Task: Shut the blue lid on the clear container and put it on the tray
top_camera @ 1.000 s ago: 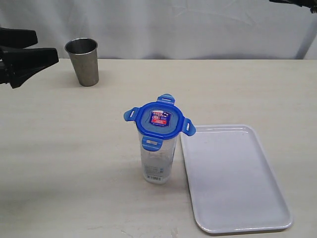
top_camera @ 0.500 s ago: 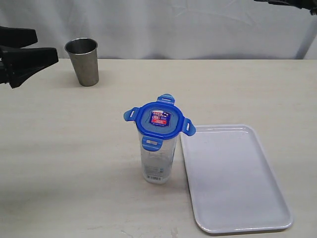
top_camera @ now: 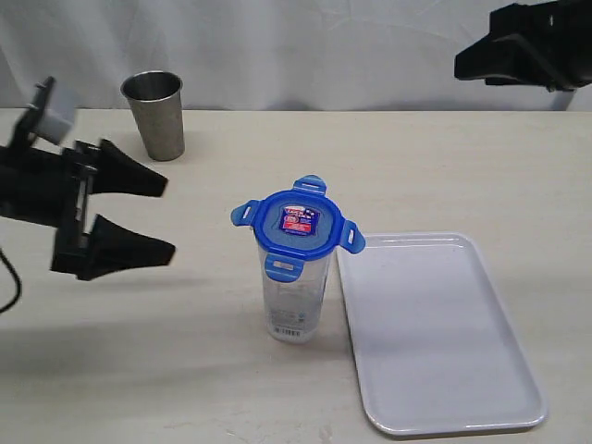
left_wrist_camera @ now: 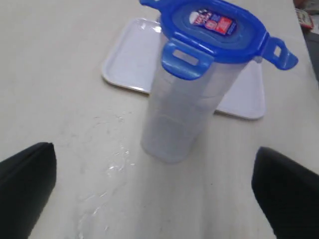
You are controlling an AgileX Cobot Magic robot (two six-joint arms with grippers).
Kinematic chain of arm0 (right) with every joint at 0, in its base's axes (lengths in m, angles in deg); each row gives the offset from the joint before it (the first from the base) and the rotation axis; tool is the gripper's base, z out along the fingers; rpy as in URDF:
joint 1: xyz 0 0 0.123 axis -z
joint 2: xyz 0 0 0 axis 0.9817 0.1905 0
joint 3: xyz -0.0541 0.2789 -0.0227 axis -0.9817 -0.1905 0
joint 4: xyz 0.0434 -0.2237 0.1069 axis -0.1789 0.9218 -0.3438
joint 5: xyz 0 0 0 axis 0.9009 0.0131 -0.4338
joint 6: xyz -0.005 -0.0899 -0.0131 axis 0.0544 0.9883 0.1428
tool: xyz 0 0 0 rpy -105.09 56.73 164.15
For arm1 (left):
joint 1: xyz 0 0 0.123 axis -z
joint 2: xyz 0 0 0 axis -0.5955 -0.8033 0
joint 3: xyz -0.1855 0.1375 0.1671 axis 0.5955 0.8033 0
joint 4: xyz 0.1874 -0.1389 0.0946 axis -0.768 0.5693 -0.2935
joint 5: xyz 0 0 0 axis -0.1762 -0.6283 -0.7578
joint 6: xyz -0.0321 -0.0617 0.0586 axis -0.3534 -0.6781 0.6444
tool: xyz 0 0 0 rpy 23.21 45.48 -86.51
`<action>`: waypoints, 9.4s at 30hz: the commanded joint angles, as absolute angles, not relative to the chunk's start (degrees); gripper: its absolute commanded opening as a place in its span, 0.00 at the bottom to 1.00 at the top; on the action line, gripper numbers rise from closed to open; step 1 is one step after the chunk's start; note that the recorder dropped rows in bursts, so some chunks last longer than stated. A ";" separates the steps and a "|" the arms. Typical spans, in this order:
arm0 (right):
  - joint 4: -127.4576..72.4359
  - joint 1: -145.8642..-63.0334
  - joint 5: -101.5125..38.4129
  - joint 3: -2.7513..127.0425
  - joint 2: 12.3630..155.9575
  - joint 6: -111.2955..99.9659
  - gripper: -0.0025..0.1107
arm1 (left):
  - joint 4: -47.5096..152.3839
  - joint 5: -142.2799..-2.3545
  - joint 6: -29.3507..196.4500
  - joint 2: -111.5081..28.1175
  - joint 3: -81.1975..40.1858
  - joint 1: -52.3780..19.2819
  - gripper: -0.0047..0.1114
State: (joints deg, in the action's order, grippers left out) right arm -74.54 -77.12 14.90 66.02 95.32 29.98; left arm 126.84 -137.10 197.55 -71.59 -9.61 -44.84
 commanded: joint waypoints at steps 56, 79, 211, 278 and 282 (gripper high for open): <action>-124.43 -86.54 8.76 31.93 106.80 66.56 0.06 | 125.14 -142.28 199.18 -98.33 -29.14 -28.89 0.95; -127.46 -89.19 12.87 34.59 114.63 69.35 0.06 | 127.02 -142.28 199.18 -98.34 -29.85 -25.83 0.95; -116.36 -81.10 25.02 36.98 114.86 73.93 0.06 | 129.56 -136.90 199.18 -98.34 -29.85 -22.51 0.42; -70.08 -99.82 27.36 84.50 125.55 14.37 0.36 | 138.58 -115.95 199.35 -98.34 -32.58 -22.51 0.04; -74.60 -99.82 29.41 84.50 130.13 17.20 0.36 | 138.58 -116.74 199.35 -98.34 -32.58 -22.51 0.04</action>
State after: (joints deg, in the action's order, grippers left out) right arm -68.44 -97.01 24.34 86.03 125.53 14.72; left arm 139.59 -117.47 197.55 -98.09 -32.61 -24.62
